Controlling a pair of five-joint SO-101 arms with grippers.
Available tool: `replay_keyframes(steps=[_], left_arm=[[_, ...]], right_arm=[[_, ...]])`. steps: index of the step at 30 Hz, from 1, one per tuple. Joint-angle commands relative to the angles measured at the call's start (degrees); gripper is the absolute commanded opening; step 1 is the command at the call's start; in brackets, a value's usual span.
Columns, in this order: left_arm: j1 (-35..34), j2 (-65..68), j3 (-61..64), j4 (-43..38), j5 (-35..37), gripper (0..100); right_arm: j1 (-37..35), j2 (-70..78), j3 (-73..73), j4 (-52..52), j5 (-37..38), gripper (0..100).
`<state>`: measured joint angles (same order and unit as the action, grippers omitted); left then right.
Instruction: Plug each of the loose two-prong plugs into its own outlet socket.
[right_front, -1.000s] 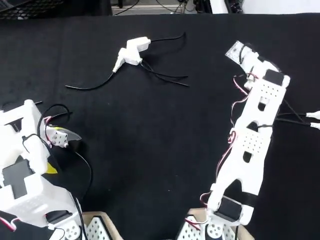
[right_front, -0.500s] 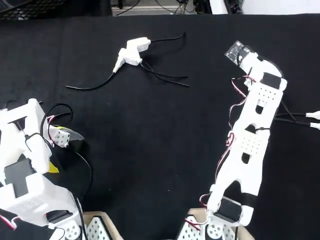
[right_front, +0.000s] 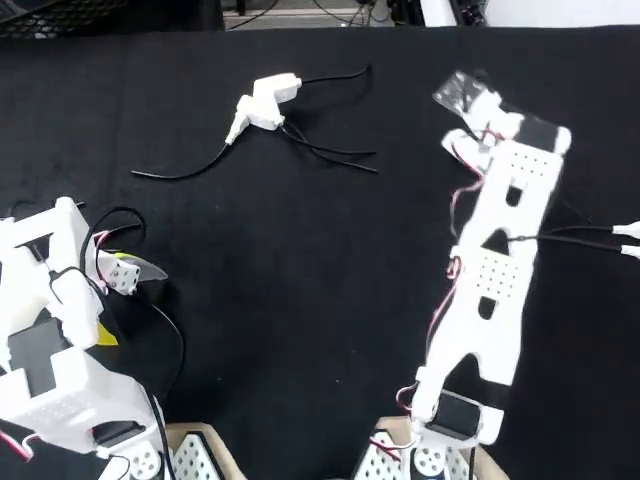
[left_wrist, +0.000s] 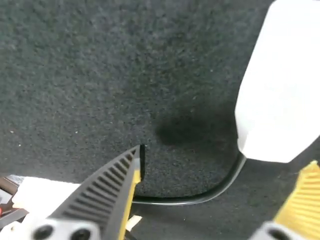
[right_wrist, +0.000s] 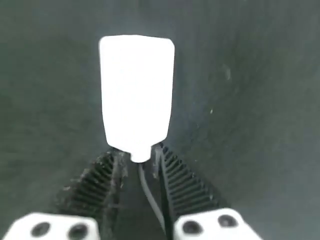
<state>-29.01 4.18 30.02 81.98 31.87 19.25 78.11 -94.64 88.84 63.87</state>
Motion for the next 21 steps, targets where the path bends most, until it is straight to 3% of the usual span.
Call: replay_keyframes(steps=[1,11,17,21], left_arm=[[0.84,-1.32,-0.04,0.0,0.35,45],[0.92,-1.23,-0.22,-0.18,0.35,45],[2.68,-1.23,-0.13,-0.26,0.35,45],[3.3,-1.32,-0.13,-0.26,0.35,45]], right_arm=[[-2.2,-11.74,-0.92,8.62,-3.87,1.1],[1.23,-24.92,-0.75,12.31,-7.91,1.1],[-4.57,-32.22,-0.04,12.48,-15.03,1.1],[-11.34,-38.73,9.8,12.48,-17.93,1.1]])
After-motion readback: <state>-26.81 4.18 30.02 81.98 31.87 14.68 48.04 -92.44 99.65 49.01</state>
